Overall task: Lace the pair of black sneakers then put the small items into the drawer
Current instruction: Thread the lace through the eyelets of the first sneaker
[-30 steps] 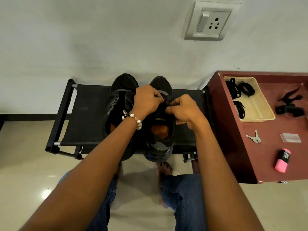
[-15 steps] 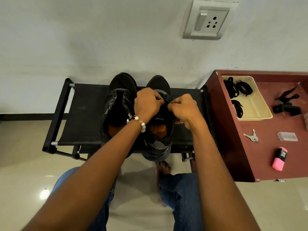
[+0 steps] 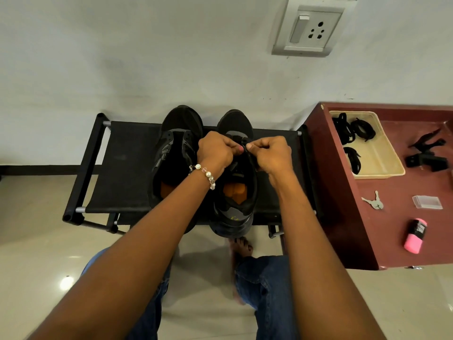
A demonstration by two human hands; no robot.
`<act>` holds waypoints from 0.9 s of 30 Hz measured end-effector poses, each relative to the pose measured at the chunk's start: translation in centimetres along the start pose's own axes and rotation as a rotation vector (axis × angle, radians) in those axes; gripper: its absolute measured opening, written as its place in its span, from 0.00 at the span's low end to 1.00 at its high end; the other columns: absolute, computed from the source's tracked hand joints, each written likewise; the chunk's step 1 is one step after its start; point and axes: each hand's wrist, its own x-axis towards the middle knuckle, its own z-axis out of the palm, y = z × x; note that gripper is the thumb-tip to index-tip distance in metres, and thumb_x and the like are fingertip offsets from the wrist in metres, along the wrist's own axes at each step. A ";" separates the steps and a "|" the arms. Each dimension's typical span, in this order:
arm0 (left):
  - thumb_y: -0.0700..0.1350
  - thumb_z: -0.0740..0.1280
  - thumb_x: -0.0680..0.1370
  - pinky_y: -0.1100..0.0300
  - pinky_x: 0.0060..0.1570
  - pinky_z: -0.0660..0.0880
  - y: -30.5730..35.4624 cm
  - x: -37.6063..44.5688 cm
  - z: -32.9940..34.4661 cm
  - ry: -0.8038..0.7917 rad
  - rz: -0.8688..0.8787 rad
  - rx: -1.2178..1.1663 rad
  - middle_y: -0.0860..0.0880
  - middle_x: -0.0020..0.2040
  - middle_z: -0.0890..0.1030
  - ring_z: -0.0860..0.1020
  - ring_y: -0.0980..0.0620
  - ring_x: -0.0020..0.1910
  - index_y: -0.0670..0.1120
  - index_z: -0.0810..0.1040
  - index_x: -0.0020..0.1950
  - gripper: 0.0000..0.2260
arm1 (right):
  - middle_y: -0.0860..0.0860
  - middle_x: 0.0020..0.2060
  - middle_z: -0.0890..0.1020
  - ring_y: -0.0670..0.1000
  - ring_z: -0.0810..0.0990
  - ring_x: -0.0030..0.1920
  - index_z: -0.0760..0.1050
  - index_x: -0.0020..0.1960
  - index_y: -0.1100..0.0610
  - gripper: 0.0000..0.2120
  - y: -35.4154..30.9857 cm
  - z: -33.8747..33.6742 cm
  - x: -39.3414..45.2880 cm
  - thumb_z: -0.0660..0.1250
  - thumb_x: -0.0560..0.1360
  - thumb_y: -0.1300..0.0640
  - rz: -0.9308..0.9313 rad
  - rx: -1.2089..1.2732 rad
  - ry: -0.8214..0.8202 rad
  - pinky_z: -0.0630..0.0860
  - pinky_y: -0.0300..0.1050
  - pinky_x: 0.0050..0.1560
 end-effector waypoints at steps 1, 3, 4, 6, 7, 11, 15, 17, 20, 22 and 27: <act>0.42 0.76 0.71 0.71 0.36 0.69 -0.1 0.0 -0.1 -0.012 0.016 -0.001 0.56 0.36 0.80 0.76 0.61 0.38 0.46 0.86 0.47 0.05 | 0.48 0.38 0.84 0.48 0.83 0.45 0.85 0.41 0.52 0.03 -0.1 0.2 -0.1 0.74 0.73 0.56 -0.005 0.000 0.034 0.82 0.50 0.50; 0.43 0.76 0.71 0.69 0.43 0.71 -0.3 0.1 -0.4 -0.035 0.058 0.005 0.53 0.39 0.82 0.79 0.58 0.45 0.46 0.86 0.48 0.07 | 0.48 0.38 0.84 0.46 0.82 0.44 0.84 0.39 0.53 0.04 -0.4 0.2 -0.2 0.75 0.73 0.56 -0.006 0.023 0.062 0.81 0.47 0.48; 0.43 0.76 0.71 0.67 0.47 0.73 -0.3 0.0 -0.5 -0.042 0.075 0.007 0.52 0.42 0.83 0.79 0.56 0.49 0.46 0.86 0.48 0.07 | 0.49 0.37 0.84 0.46 0.81 0.43 0.84 0.39 0.56 0.05 -0.4 0.2 -0.2 0.74 0.73 0.56 0.004 0.028 0.070 0.79 0.45 0.47; 0.46 0.76 0.71 0.62 0.54 0.75 -0.2 -0.3 -1.0 -0.060 0.109 0.025 0.50 0.46 0.84 0.79 0.54 0.52 0.46 0.86 0.49 0.09 | 0.51 0.34 0.82 0.47 0.80 0.39 0.82 0.39 0.64 0.11 -0.4 0.1 0.0 0.71 0.76 0.57 0.053 0.051 0.108 0.77 0.45 0.45; 0.47 0.76 0.70 0.61 0.55 0.75 -0.1 -0.5 -1.3 -0.077 0.135 0.039 0.50 0.47 0.84 0.78 0.55 0.52 0.47 0.86 0.50 0.10 | 0.53 0.33 0.82 0.49 0.81 0.38 0.80 0.39 0.65 0.13 -0.4 0.1 0.2 0.69 0.77 0.57 0.084 0.087 0.126 0.78 0.47 0.45; 0.48 0.78 0.68 0.57 0.57 0.75 0.1 -1.5 -2.4 -0.120 0.228 0.145 0.53 0.49 0.79 0.77 0.53 0.53 0.49 0.82 0.58 0.19 | 0.53 0.37 0.83 0.53 0.83 0.42 0.74 0.40 0.57 0.12 -1.8 -2.4 0.1 0.59 0.81 0.59 0.114 0.588 0.178 0.79 0.50 0.48; 0.54 0.78 0.65 0.42 0.65 0.68 -0.3 -2.0 -2.9 -0.159 0.299 0.422 0.49 0.62 0.73 0.69 0.42 0.65 0.55 0.73 0.69 0.33 | 0.54 0.32 0.79 0.53 0.79 0.32 0.71 0.47 0.58 0.09 -3.0 -7.0 -0.8 0.57 0.83 0.57 -0.061 1.374 0.152 0.80 0.48 0.38; 0.54 0.76 0.68 0.43 0.66 0.67 -0.5 -2.4 -2.8 -0.116 0.329 0.563 0.45 0.66 0.68 0.64 0.40 0.66 0.54 0.68 0.72 0.34 | 0.51 0.29 0.74 0.48 0.68 0.26 0.72 0.45 0.57 0.08 -3.0 -7.7 -0.9 0.60 0.82 0.58 -0.181 1.225 0.223 0.67 0.41 0.29; 0.53 0.73 0.72 0.43 0.65 0.67 -0.6 -2.7 -2.3 -0.064 0.348 0.618 0.43 0.67 0.65 0.63 0.39 0.67 0.52 0.66 0.73 0.32 | 0.48 0.34 0.78 0.45 0.74 0.32 0.79 0.48 0.56 0.03 -2.7 -6.2 -0.7 0.66 0.79 0.60 -0.309 0.547 0.203 0.72 0.39 0.33; 0.52 0.71 0.73 0.42 0.65 0.67 -0.7 -2.6 -1.9 -0.061 0.336 0.596 0.42 0.67 0.65 0.64 0.38 0.66 0.51 0.67 0.73 0.29 | 0.51 0.43 0.84 0.48 0.81 0.44 0.82 0.53 0.58 0.07 -1.8 -4.5 -0.3 0.71 0.76 0.59 -0.309 0.038 0.060 0.78 0.43 0.50; 0.49 0.70 0.75 0.47 0.62 0.70 -1.1 -2.5 -1.4 -0.020 0.364 0.535 0.42 0.65 0.65 0.66 0.38 0.65 0.50 0.68 0.71 0.25 | 0.55 0.46 0.84 0.51 0.81 0.50 0.83 0.52 0.60 0.07 -1.0 -2.4 -0.7 0.71 0.76 0.58 -0.227 -0.388 -0.169 0.71 0.36 0.47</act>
